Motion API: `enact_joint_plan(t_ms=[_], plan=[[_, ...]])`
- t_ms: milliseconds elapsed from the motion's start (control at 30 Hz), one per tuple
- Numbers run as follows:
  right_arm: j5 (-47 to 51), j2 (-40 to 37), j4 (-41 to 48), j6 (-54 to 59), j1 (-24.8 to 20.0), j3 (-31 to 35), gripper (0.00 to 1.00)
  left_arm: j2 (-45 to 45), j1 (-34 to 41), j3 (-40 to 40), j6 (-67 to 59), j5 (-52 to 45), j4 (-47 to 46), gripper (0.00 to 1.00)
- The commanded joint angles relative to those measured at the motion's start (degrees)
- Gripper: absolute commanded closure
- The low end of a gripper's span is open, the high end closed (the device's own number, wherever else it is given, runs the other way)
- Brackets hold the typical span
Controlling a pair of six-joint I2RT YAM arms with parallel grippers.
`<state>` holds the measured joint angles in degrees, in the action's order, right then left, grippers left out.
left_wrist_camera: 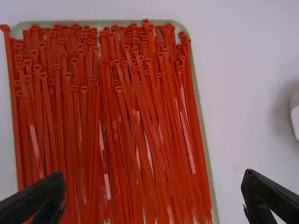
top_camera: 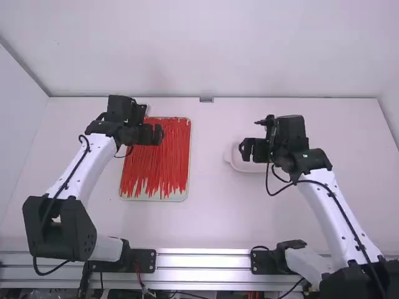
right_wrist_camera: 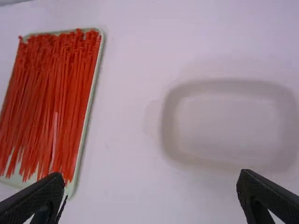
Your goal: Fasten the cable tie
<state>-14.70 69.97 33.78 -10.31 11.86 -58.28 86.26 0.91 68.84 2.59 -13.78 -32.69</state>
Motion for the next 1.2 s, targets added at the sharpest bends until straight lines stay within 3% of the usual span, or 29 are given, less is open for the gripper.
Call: enact_joint_plan(t_ms=[0,433,1167], plan=[[0.6,0.1,-0.2,0.2,2.7,-1.8,0.02,1.0,-2.0,-0.7,1.7,-0.8,0.5,0.01],[3.1,0.1,-1.8,0.2,10.6,-4.7,0.01,10.5,-2.3,3.5,3.5,-0.6,6.5,0.01],[4.3,0.1,1.0,-0.4,11.8,-6.1,0.02,23.1,-2.2,10.8,2.3,0.7,16.4,0.01]])
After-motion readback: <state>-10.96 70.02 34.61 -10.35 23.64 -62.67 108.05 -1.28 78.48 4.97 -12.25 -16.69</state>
